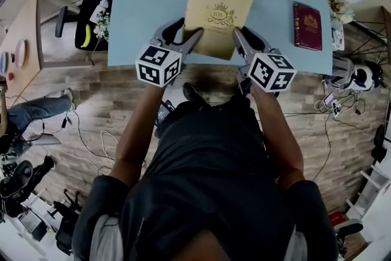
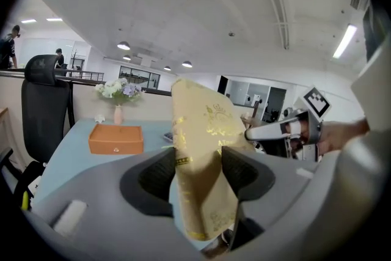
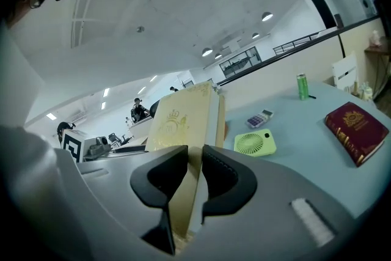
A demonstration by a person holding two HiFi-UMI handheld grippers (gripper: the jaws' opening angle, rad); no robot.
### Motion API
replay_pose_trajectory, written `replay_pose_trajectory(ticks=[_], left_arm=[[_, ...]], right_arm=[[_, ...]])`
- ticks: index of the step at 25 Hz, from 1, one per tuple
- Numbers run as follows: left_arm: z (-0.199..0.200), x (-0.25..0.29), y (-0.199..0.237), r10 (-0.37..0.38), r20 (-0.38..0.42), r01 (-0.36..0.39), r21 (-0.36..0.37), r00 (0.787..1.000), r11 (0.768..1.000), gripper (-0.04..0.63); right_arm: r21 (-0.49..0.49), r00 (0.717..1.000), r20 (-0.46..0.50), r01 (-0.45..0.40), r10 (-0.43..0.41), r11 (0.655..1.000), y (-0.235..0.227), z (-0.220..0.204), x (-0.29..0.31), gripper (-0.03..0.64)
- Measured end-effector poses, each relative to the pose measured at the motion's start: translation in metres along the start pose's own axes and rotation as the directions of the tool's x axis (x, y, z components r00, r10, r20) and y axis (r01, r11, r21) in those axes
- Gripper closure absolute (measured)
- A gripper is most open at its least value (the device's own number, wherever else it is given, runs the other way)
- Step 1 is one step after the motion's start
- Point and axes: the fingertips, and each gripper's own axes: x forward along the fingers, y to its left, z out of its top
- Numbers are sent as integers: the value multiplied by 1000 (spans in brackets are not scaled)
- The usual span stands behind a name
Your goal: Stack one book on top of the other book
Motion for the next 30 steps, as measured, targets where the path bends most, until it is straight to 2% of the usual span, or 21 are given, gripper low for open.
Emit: replay_pose_trajectory(ticks=[19, 26, 30], left_arm=[[12, 162, -165, -16, -53, 14, -27, 998, 1000, 318], [10, 220, -201, -58, -91, 55, -30, 994, 998, 318], [2, 250, -215, -107, -130, 102, -47, 986, 994, 318]], right_arm=[[25, 999, 30, 10, -11, 1000, -195, 63, -112, 545], [55, 998, 33, 46, -48, 997, -259, 77, -131, 545], [81, 996, 38, 81, -84, 993, -289, 79, -140, 546]])
